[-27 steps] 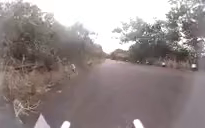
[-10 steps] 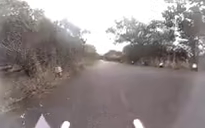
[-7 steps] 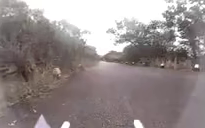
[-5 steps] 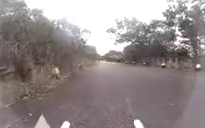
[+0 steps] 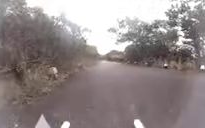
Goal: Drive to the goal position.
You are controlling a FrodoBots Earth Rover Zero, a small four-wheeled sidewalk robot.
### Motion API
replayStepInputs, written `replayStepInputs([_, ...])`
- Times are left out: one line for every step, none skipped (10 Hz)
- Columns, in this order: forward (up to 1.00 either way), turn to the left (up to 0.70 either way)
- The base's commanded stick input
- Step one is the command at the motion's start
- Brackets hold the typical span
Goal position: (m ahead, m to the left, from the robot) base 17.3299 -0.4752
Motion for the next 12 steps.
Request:
replayStepInputs([0.5,0.0])
replayStepInputs([0.5,0.0])
replayStepInputs([0.5,0.0])
replayStepInputs([0.5,0.0])
replayStepInputs([0.5,0.0])
replayStepInputs([0.5,0.0])
replayStepInputs([0.5,0.0])
replayStepInputs([0.5,0.0])
replayStepInputs([0.5,0.0])
replayStepInputs([0.5,0.0])
replayStepInputs([0.5,0.0])
replayStepInputs([0.5,0.0])
